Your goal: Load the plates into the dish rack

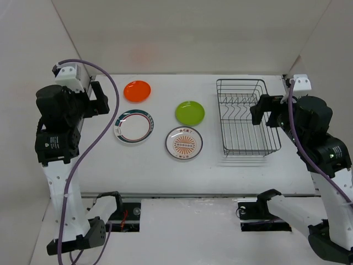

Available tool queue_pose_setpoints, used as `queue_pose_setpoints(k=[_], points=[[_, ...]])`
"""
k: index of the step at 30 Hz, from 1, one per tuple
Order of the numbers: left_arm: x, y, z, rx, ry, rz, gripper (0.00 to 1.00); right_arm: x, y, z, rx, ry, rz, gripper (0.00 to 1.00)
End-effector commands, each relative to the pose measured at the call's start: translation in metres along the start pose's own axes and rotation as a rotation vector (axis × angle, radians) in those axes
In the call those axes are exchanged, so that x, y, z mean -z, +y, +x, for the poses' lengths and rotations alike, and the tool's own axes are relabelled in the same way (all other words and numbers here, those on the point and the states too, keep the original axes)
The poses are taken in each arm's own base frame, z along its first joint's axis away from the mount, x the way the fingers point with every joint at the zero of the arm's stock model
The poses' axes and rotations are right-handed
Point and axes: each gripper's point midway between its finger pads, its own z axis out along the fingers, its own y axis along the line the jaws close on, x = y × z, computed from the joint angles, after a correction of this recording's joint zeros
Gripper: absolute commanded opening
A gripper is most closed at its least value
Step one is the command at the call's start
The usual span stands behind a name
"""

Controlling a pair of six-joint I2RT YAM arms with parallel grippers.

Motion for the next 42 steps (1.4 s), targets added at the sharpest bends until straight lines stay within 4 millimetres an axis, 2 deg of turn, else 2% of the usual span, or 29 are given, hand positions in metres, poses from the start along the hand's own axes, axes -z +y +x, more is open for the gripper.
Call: queue_pose_setpoints(k=[1, 2, 5, 8, 9, 11, 12, 15, 16, 18, 19, 20, 21, 22, 23, 25, 26, 29, 30, 32, 33, 36, 37, 38, 41, 42], points=[[0.003, 0.003, -0.009, 0.006, -0.064, -0.019, 1.0, -0.005, -0.003, -0.01, -0.022, -0.036, 0.026, 1.0], [0.007, 0.004, -0.014, 0.003, -0.088, -0.027, 1.0, -0.008, -0.003, -0.005, -0.02, -0.025, 0.028, 1.0], [0.004, 0.005, -0.009, -0.005, -0.076, -0.028, 1.0, -0.006, -0.003, -0.009, -0.024, -0.045, 0.024, 1.0], [-0.01, 0.009, -0.005, -0.001, -0.053, -0.038, 1.0, -0.008, 0.001, -0.007, -0.024, -0.042, 0.003, 1.0], [-0.018, 0.008, -0.009, -0.014, -0.062, -0.026, 1.0, -0.01, 0.002, -0.003, -0.022, -0.032, -0.004, 1.0], [-0.034, 0.007, -0.005, -0.013, -0.051, -0.006, 1.0, -0.012, 0.007, -0.004, -0.023, -0.038, -0.029, 1.0], [-0.051, 0.007, -0.001, 0.003, -0.023, 0.008, 1.0, -0.012, 0.009, -0.004, -0.023, -0.037, -0.039, 1.0], [-0.084, -0.004, -0.009, 0.014, -0.011, 0.095, 1.0, -0.013, 0.023, -0.003, -0.023, -0.034, -0.115, 1.0], [-0.108, -0.01, -0.005, 0.024, 0.02, 0.164, 1.0, -0.015, 0.027, 0.0, -0.022, -0.03, -0.138, 1.0], [-0.125, -0.007, -0.009, 0.04, 0.018, 0.237, 1.0, -0.011, 0.043, -0.003, -0.023, -0.049, -0.231, 1.0], [-0.143, -0.011, -0.009, 0.054, 0.018, 0.319, 1.0, -0.012, 0.047, 0.001, -0.022, -0.046, -0.26, 1.0], [-0.152, -0.003, -0.006, 0.081, 0.028, 0.329, 1.0, -0.013, 0.052, 0.003, -0.021, -0.045, -0.286, 1.0], [-0.158, -0.002, -0.016, 0.086, 0.009, 0.347, 1.0, -0.013, 0.059, 0.005, -0.019, -0.041, -0.329, 1.0], [-0.168, -0.003, -0.016, 0.11, 0.017, 0.365, 1.0, -0.014, 0.062, 0.006, -0.018, -0.039, -0.343, 1.0], [-0.19, 0.004, -0.003, 0.146, 0.063, 0.392, 1.0, -0.015, 0.064, 0.01, -0.017, -0.027, -0.355, 1.0], [-0.207, 0.005, -0.006, 0.161, 0.07, 0.449, 1.0, -0.018, 0.069, 0.014, -0.025, -0.013, -0.382, 1.0], [-0.231, 0.007, 0.013, 0.201, 0.123, 0.479, 1.0, -0.02, 0.069, 0.018, -0.025, -0.007, -0.381, 1.0], [-0.254, 0.008, 0.022, 0.232, 0.15, 0.554, 1.0, -0.017, 0.081, 0.02, -0.029, -0.01, -0.434, 1.0], [-0.271, 0.011, 0.038, 0.269, 0.189, 0.569, 1.0, -0.013, 0.081, 0.018, -0.038, -0.018, -0.436, 1.0], [-0.285, 0.01, 0.047, 0.273, 0.204, 0.577, 1.0, -0.009, 0.086, 0.019, -0.033, -0.027, -0.459, 1.0], [-0.3, 0.01, 0.066, 0.288, 0.236, 0.574, 1.0, -0.005, 0.085, 0.016, -0.033, -0.041, -0.462, 1.0], [-0.322, 0.004, 0.082, 0.291, 0.268, 0.572, 1.0, 0.005, 0.089, 0.016, -0.029, -0.055, -0.485, 1.0], [-0.331, 0.006, 0.102, 0.327, 0.315, 0.565, 1.0, 0.003, 0.089, 0.02, -0.028, -0.046, -0.484, 1.0], [-0.34, 0.004, 0.109, 0.337, 0.327, 0.552, 1.0, 0.01, 0.09, 0.021, -0.037, -0.055, -0.497, 1.0], [-0.355, 0.01, 0.113, 0.342, 0.298, 0.494, 1.0, 0.019, 0.094, 0.021, -0.033, -0.074, -0.523, 1.0], [-0.358, 0.012, 0.114, 0.347, 0.29, 0.479, 1.0, 0.018, 0.097, 0.026, -0.042, -0.057, -0.533, 1.0]])
